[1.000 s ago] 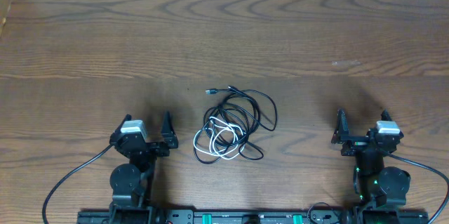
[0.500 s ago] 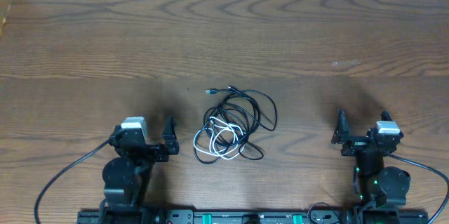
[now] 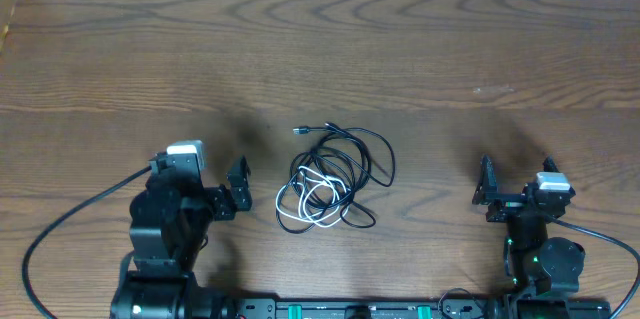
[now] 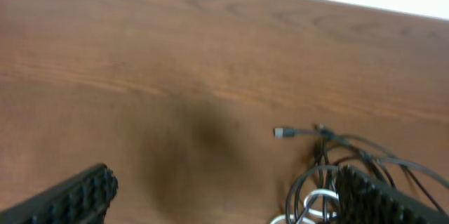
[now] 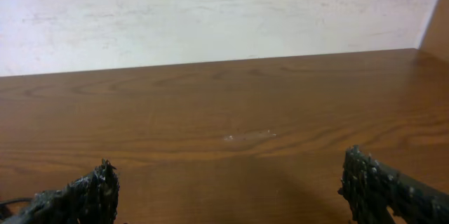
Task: Untangle cables
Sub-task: 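Raise the left gripper and move it toward the left side of the cables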
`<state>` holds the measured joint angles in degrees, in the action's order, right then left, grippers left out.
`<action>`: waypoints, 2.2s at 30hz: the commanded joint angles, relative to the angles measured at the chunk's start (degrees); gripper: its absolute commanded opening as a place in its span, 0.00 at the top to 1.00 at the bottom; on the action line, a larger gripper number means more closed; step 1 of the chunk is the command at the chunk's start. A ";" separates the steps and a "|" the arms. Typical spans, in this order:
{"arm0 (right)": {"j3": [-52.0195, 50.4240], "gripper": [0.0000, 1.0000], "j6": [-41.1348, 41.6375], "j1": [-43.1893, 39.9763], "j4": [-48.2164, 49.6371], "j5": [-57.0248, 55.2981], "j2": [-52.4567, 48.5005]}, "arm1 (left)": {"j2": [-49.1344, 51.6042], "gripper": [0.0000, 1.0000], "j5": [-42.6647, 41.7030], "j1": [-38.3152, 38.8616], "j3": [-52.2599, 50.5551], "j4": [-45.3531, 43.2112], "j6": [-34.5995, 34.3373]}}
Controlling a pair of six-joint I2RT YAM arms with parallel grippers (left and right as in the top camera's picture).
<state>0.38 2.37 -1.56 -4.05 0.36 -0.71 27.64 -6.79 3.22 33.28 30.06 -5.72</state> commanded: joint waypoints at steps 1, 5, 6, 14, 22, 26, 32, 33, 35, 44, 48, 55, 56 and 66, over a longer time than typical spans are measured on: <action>-0.07 0.01 0.33 0.48 -0.28 -0.42 0.39 | 2.95 0.00 -0.76 0.24 5.07 2.80 0.57; -0.07 0.01 0.33 0.48 -0.28 -0.42 0.39 | 5.25 0.00 -0.76 0.24 8.31 5.77 0.59; -0.07 0.01 0.35 0.48 -0.28 -0.42 0.39 | 5.66 0.00 -0.79 0.24 9.07 6.45 0.59; -0.07 0.01 0.33 0.48 -0.28 -0.42 0.39 | 9.20 0.00 -1.84 0.24 16.11 12.04 1.20; -0.07 0.01 0.33 0.48 -0.28 -0.42 0.39 | 15.02 0.00 -5.07 0.24 22.49 17.33 4.02; -0.07 0.01 0.33 0.48 -0.26 -0.42 0.39 | 17.70 0.00 -5.27 0.24 22.64 17.77 4.04; -0.07 0.01 0.33 0.48 -0.28 -0.42 0.39 | 21.14 0.00 -5.25 0.24 22.64 17.88 4.00; -0.07 0.01 0.33 0.48 -0.28 -0.44 0.39 | 21.42 0.00 -5.22 0.24 22.64 17.86 4.00; -0.07 0.01 0.33 0.48 -0.28 -0.42 0.39 | 21.92 0.00 -5.22 0.24 22.62 17.86 4.00; -0.07 0.01 0.33 0.48 -0.28 -0.42 0.39 | 22.73 0.00 -5.25 0.24 22.62 17.49 3.98; -0.07 0.01 0.33 0.48 -0.28 -0.42 0.39 | 22.84 0.00 -5.25 0.24 22.60 17.27 3.98; -0.07 0.01 0.33 0.48 -0.28 -0.42 0.39 | 24.24 0.00 -6.16 0.26 22.58 17.51 4.00; -0.07 0.01 0.35 0.48 -0.28 -0.42 0.39 | 24.74 0.00 -6.27 0.37 22.58 17.51 4.00; -0.07 0.01 0.35 0.48 -0.28 -0.42 0.39 | 29.62 0.00 -6.32 0.52 22.58 17.51 4.02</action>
<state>0.38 2.37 -1.56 -4.05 0.36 -0.71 56.23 -12.16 3.55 54.61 47.55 -2.70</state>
